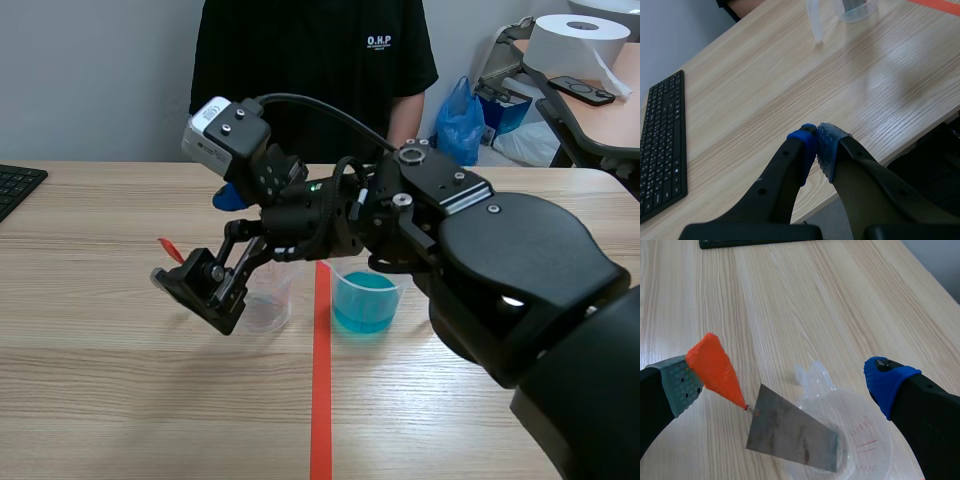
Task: Do the redox reaction experiment.
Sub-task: 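Return to the home posture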
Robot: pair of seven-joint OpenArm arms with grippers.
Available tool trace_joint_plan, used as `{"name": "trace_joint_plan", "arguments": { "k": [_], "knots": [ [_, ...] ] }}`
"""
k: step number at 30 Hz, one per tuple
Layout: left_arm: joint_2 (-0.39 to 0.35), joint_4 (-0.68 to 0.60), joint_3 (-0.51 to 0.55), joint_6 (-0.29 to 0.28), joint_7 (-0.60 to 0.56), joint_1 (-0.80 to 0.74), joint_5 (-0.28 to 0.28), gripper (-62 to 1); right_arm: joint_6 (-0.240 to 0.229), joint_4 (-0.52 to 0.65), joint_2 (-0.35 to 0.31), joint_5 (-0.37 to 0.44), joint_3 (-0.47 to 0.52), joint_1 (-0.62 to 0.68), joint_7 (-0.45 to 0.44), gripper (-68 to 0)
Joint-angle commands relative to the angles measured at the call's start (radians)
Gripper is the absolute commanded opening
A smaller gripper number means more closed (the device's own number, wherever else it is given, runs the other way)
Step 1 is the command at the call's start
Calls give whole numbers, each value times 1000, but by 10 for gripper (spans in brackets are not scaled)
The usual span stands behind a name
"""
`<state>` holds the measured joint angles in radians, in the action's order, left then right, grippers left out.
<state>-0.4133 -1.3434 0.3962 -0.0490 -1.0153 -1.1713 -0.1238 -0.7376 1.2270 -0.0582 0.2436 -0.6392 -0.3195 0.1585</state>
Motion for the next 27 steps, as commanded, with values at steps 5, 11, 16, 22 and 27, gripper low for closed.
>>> {"name": "trace_joint_plan", "arguments": {
  "k": [5,11,16,22,27],
  "knots": [
    [-3,-6,8,2,-15,-6,7,-577,31,61,-60,55,5,50,-122,4],
    [-3,-6,8,2,-9,-6,7,-577,107,259,-206,57,8,163,-183,4],
    [-3,-6,8,2,-19,-10,6,-547,166,432,-335,93,66,286,-191,4],
    [-19,-52,8,2,-95,-81,8,-98,195,597,-472,167,180,463,-190,4],
    [-31,-133,8,2,-145,-145,66,-48,227,707,-554,215,296,628,-190,4]
  ]
}}
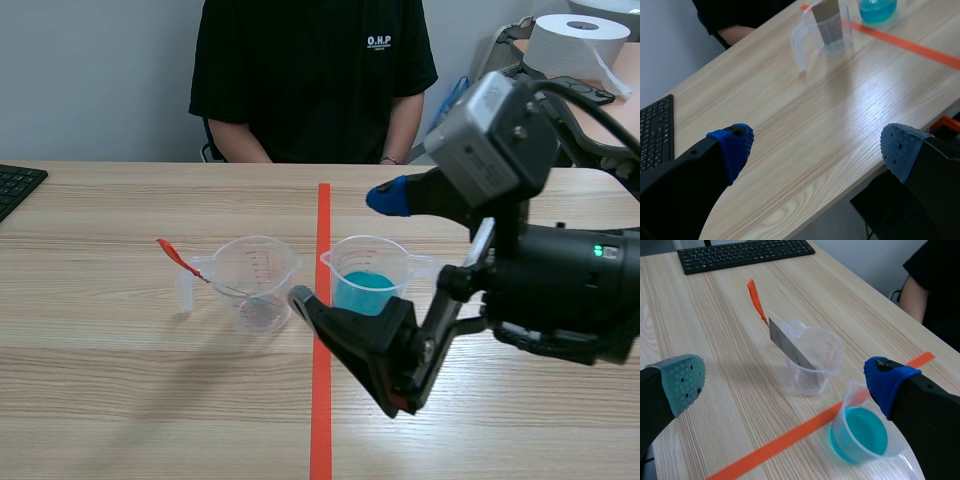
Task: Do the redox reaction experiment.
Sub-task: 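Return to the home posture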
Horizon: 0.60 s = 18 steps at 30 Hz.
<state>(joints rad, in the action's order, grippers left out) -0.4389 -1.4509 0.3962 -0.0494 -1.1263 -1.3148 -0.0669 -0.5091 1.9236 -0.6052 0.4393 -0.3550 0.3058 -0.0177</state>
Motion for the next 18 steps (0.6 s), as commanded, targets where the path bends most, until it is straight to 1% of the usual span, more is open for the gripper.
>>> {"name": "trace_joint_plan", "arguments": {
  "k": [1,2,3,5,8,10,13,14,16,18],
  "knots": [
    [-9,-42,8,3,-47,-2,22,-21,2,29,-18,27,34,34,-14,4],
    [-13,-58,8,2,-56,-2,32,6,9,48,-26,35,58,68,-14,4],
    [-14,-73,8,3,-63,-2,39,14,17,65,-32,41,82,103,-14,4],
    [-20,-100,8,2,-83,-2,45,14,24,102,-38,42,130,170,-13,4],
    [-28,-108,8,3,-96,-2,60,14,32,154,-37,42,205,266,-11,4],
    [-31,-108,8,3,-115,-2,86,14,43,191,-37,42,253,330,-11,4],
    [-58,-108,8,3,-142,-2,115,14,50,241,-37,44,317,418,-11,4],
    [-67,-108,8,3,-143,-2,137,14,51,256,-37,45,337,446,-11,4],
    [-100,-108,8,3,-142,-2,174,14,57,282,-37,46,372,496,-11,4],
    [-137,-106,8,2,-136,-2,205,14,57,295,-37,67,404,528,-10,4]
  ]
}}
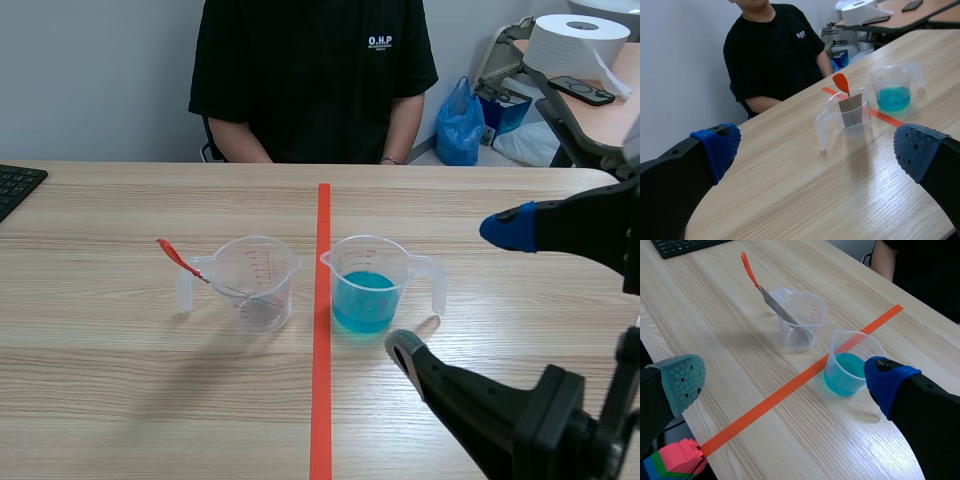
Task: Do the redox reaction experiment.
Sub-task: 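Return to the home posture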
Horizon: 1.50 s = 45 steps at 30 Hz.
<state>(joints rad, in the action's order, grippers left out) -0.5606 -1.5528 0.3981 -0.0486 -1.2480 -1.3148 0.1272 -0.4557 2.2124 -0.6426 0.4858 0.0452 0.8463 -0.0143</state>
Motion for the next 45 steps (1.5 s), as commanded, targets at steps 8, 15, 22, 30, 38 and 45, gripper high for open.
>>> {"name": "trace_joint_plan", "arguments": {
  "k": [8,15,22,30,38,45],
  "knots": [
    [-102,-1,6,-48,102,-2,83,14,4,8,1,90,84,-13,68,4],
    [-37,9,6,-135,146,92,77,14,3,8,2,102,91,-13,82,4],
    [32,9,5,-187,146,219,70,14,3,8,3,102,91,-13,83,4],
    [42,9,0,-202,173,254,63,14,3,7,3,101,91,-13,87,4],
    [42,9,0,-202,176,254,63,14,3,7,3,101,91,-13,106,4],
    [42,9,0,-202,176,254,64,14,3,7,3,79,91,-13,106,4]
  ]
}}
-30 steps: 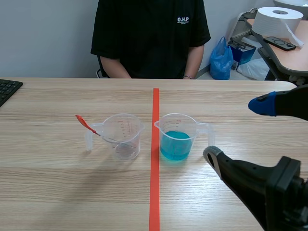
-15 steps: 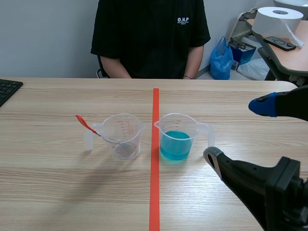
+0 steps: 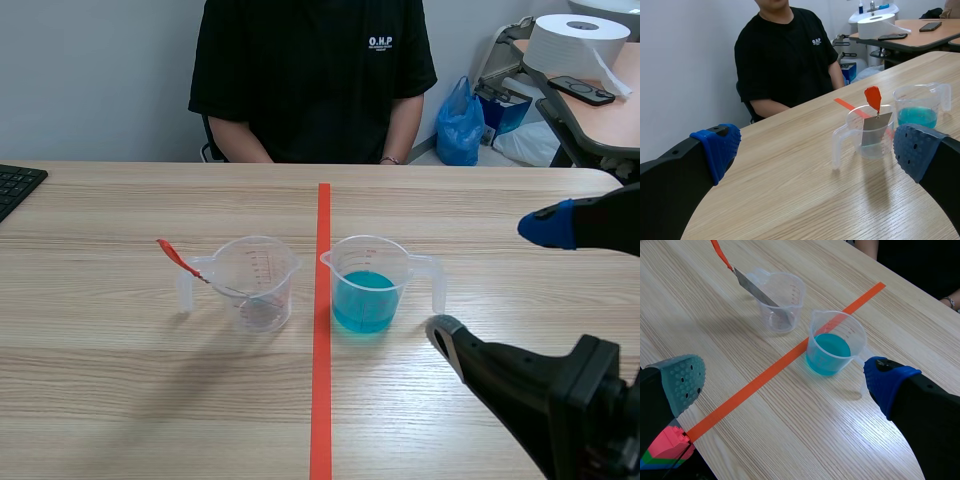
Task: Do the redox reaction experiment.
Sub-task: 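Return to the home posture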
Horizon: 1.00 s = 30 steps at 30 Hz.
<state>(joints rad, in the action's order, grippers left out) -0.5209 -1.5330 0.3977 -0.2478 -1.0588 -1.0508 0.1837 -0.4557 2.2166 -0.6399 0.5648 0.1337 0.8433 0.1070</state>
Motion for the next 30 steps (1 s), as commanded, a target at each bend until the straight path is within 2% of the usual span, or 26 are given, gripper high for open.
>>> {"name": "trace_joint_plan", "arguments": {
  "k": [1,5,30],
  "knots": [
    [3,-11,0,-3,-13,-10,7,14,3,3,1,-8,3,-10,-16,4],
    [3,-11,0,-3,-13,-10,7,14,3,3,1,-27,3,-10,-15,4],
    [3,-11,0,-3,-14,-10,7,14,3,3,1,-26,3,-10,11,4]
  ]
}}
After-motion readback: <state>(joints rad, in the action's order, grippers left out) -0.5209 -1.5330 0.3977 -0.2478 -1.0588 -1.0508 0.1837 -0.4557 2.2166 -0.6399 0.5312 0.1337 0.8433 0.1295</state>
